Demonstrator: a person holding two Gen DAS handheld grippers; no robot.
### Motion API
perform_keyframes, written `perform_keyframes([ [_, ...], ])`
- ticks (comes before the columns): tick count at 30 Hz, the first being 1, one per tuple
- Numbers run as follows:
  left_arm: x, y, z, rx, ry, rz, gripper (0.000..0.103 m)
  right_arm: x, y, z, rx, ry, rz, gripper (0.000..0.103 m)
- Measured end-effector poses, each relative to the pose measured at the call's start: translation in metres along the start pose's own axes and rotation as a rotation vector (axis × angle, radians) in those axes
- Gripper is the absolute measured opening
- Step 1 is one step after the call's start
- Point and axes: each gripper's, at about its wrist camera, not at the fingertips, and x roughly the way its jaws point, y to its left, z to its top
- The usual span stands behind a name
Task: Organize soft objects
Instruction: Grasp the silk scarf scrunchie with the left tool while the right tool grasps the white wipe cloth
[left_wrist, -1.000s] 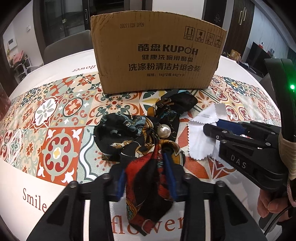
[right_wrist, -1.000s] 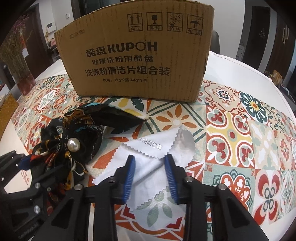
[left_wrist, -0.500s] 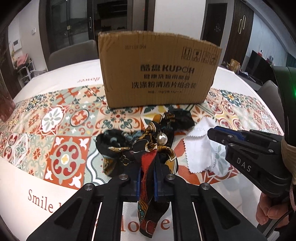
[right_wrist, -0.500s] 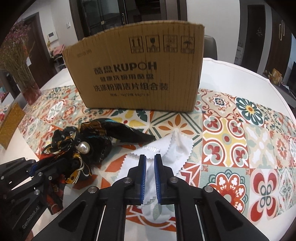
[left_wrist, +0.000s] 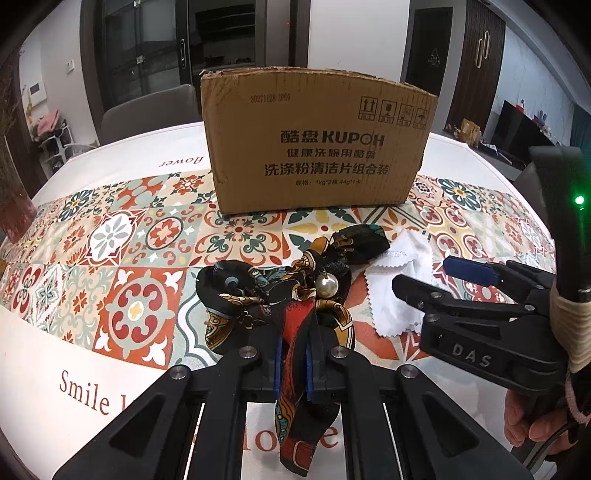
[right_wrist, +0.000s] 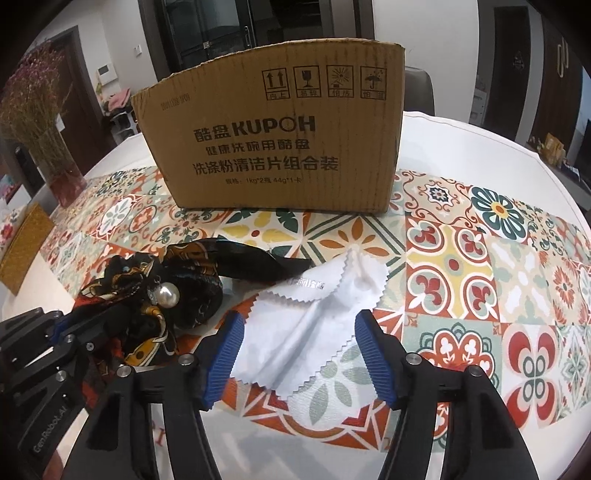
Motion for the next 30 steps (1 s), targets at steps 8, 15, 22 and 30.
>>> perform_keyframes([
  [8,0.004,0.002,-0.001,0.001,0.007,0.008,0.010,0.023,0.004,-0.005,-0.029,0.060,-0.021,0.067],
  [15,0.007,0.004,-0.001,0.001,0.015,0.008,0.010,0.029,0.008,-0.005,-0.050,0.046,-0.034,0.066],
  [22,0.008,0.004,-0.001,0.002,0.018,0.004,0.010,0.029,0.007,-0.004,-0.057,0.039,-0.051,0.037],
  [30,0.005,0.004,0.003,0.002,0.008,-0.001,0.010,0.028,0.005,-0.002,-0.051,0.048,-0.045,0.009],
])
